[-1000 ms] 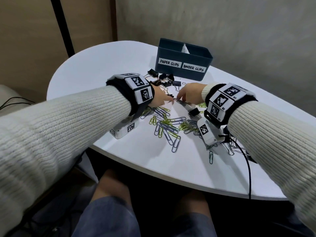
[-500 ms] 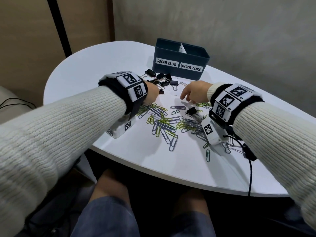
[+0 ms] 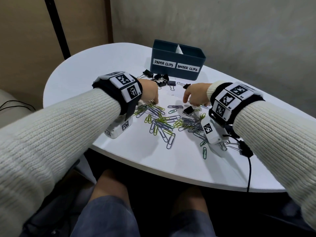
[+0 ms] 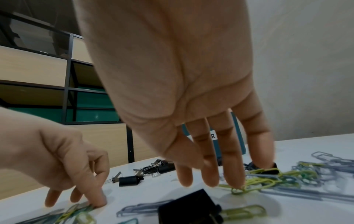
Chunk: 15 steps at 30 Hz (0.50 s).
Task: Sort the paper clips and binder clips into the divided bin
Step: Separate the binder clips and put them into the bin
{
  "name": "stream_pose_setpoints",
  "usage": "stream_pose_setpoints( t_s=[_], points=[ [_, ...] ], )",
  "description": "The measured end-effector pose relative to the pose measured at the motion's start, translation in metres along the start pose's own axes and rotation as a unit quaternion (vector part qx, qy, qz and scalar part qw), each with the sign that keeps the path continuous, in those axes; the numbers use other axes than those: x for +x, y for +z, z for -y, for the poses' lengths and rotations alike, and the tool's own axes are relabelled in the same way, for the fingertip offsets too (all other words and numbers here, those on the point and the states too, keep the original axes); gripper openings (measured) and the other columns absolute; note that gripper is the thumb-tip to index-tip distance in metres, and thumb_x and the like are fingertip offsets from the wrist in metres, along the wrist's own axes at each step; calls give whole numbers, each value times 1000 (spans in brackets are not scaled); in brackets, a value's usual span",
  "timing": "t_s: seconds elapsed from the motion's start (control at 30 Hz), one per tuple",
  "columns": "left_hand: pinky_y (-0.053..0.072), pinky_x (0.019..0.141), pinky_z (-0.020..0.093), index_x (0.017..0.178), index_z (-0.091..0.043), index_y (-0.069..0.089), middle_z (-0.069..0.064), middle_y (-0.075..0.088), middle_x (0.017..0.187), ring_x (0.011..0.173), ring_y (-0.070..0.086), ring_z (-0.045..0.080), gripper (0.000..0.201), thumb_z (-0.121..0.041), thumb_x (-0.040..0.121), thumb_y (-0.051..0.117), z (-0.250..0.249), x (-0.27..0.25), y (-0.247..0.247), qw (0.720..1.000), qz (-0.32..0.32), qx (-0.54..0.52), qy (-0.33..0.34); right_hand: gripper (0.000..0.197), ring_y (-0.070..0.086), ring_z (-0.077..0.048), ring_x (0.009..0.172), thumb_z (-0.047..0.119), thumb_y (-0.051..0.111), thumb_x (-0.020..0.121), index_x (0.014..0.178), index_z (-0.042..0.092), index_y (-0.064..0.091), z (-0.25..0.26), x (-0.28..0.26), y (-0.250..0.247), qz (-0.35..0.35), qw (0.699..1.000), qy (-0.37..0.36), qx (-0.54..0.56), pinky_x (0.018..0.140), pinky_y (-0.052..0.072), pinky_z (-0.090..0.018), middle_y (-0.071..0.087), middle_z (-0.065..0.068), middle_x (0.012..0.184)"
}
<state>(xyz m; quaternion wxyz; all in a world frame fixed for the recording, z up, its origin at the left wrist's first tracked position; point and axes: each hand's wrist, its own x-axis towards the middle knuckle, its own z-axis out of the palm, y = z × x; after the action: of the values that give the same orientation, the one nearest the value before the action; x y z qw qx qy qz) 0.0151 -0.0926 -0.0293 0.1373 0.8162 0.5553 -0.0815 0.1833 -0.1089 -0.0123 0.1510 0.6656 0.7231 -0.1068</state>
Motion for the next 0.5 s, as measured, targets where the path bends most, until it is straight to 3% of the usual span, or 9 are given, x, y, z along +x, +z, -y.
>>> stream_pose_setpoints(
  t_s=[0.07,0.1,0.17,0.23,0.3,0.37,0.43,0.5],
  points=[
    [54,71,22,118,-7,68,10,65,115,98,61,27,35,-2,94,44,-4,-1,2,997,22,-75,24,39,50,-9,59,2,49,88,123,14,58,1,-3,1,37,999,3,-6,40,41,-14,50,6,72],
    [55,71,29,113,-6,70,10,67,103,90,62,25,36,2,92,42,-7,-7,2,993,39,-99,41,38,51,-10,61,4,55,86,123,15,58,2,-3,1,55,998,4,0,43,43,-15,52,5,72],
    [51,62,26,110,-3,70,6,62,89,77,58,20,46,9,87,32,-7,-7,2,989,37,-125,63,40,53,-12,66,11,66,81,120,15,59,3,-2,3,70,998,-2,5,51,45,-17,58,2,81],
    [52,62,27,123,-7,61,6,58,100,80,57,20,52,10,87,28,-10,-7,2,990,29,-114,71,39,54,-12,70,15,73,77,115,15,62,3,1,5,59,998,-12,-8,53,43,-17,61,-1,94],
    [54,81,35,142,-20,43,5,53,120,98,57,23,61,9,89,31,-13,-7,3,994,31,-58,86,37,55,-14,76,17,76,76,111,13,65,2,3,6,42,999,-19,-16,53,41,-16,62,-1,98],
    [46,98,35,146,-29,34,7,47,136,119,50,26,69,9,89,30,-16,-7,5,994,40,15,101,35,53,-15,83,18,75,77,111,14,66,1,5,7,19,999,-18,-23,54,41,-17,63,-3,103],
    [46,95,35,140,-29,47,10,50,134,117,52,28,69,10,87,26,-15,-5,5,991,53,18,119,34,50,-15,88,20,73,79,112,16,66,1,7,8,-19,999,-17,-39,62,42,-20,63,-3,113],
    [52,83,36,129,-24,59,9,57,120,98,57,26,65,11,86,25,-13,-6,4,989,65,-22,129,34,49,-15,91,23,72,80,112,17,65,0,11,9,-58,997,-18,-39,74,41,-24,62,-2,117]
  ],
)
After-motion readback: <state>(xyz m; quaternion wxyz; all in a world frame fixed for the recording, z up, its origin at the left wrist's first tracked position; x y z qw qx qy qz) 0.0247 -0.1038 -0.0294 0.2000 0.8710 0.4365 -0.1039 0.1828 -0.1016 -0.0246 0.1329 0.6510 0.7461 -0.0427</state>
